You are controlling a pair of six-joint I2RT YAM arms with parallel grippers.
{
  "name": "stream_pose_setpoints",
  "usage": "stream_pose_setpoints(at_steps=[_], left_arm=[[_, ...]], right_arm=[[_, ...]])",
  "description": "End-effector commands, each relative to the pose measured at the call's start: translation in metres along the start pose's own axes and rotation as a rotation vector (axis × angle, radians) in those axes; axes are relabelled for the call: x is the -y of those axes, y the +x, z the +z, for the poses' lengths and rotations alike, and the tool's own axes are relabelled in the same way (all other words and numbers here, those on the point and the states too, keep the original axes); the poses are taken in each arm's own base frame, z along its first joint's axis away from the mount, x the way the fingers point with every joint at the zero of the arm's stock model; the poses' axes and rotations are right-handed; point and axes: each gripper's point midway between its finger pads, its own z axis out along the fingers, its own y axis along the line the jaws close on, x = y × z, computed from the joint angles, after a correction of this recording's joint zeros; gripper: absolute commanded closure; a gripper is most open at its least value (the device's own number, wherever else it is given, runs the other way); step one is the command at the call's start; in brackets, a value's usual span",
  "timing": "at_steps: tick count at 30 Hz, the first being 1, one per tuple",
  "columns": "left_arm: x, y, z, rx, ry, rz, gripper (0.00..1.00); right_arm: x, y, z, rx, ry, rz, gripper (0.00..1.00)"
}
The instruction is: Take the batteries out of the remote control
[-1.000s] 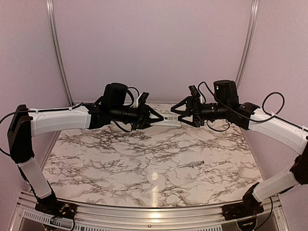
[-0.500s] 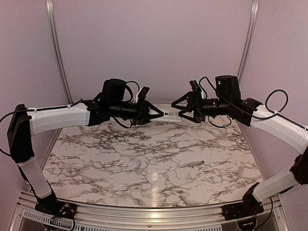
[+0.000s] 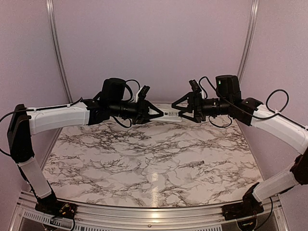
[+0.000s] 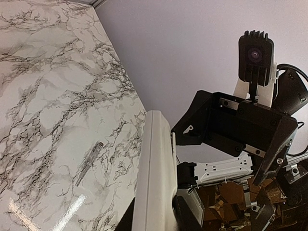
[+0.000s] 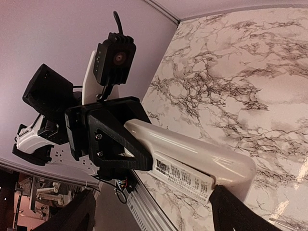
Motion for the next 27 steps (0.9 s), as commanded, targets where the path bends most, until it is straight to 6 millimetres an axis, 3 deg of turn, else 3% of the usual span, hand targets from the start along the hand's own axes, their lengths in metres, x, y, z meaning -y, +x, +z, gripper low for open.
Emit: stream_pose_setpoints(at_steps=[1,19,27], left_arm=[[0.112,0.005,-0.010,-0.036,0.326,0.271,1.00],[0.100,0.006,-0.005,-0.049,0.290,0.270,1.00],[0.084,0.006,0.001,-0.046,0.231,0.253,1.00]], right_arm=[[-0.025,0.022,0.008,-0.116,-0.118,-0.032,0.19],[-0.033,0.024,0.004,-0.126,-0.149,-0.051,0.19],[-0.037,0.025,0.001,-0.125,-0.159,-0.055,0.19]])
